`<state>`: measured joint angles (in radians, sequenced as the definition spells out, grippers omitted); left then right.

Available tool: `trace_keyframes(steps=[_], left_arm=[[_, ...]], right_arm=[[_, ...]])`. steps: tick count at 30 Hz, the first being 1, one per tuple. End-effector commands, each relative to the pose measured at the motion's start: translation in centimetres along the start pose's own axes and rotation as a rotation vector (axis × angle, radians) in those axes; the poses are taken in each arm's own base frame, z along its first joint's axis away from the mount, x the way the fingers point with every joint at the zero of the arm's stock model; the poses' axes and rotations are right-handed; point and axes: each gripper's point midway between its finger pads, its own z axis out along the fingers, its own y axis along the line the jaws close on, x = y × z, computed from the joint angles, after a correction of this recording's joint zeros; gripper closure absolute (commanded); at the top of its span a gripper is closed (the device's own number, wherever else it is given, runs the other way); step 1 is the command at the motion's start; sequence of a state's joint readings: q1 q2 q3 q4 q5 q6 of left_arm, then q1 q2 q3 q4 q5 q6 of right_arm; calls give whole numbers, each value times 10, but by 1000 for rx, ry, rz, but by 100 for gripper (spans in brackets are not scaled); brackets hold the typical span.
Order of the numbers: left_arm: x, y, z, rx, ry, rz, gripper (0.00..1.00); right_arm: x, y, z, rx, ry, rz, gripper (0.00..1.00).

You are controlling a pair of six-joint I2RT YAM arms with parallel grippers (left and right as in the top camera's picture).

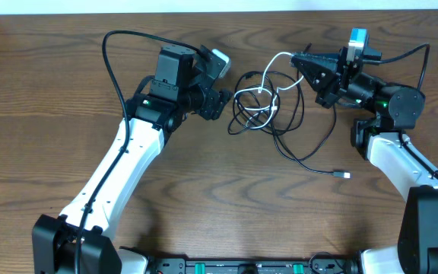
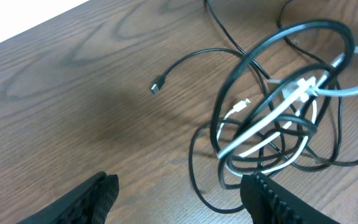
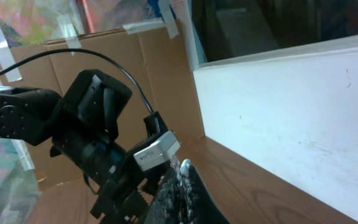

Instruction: Untangle cables

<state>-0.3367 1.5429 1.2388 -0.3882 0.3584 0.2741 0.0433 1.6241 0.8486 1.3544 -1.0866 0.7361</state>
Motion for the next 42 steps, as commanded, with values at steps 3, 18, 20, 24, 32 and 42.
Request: trace_keyframes(steps=[3,18,20,24,32,42], left_arm=[[-2,-4,-2,26,-3,27,30],[11,-18,-3,105,40,87,30],[12,-12,-3,73,48,89,30],[12,-10,-3,58,53,89,30],[13,-10,-3,59,53,88,30],[12,-11,-3,67,51,92,30]], right_arm=[[-1,3,0,-17,11,7,99],[94,29,-12,-221,357,307,99],[85,49,-15,-334,375,259,99],[57,61,-12,-362,327,51,99],[10,57,-2,-253,119,-115,99],[0,34,4,-138,53,78,99]])
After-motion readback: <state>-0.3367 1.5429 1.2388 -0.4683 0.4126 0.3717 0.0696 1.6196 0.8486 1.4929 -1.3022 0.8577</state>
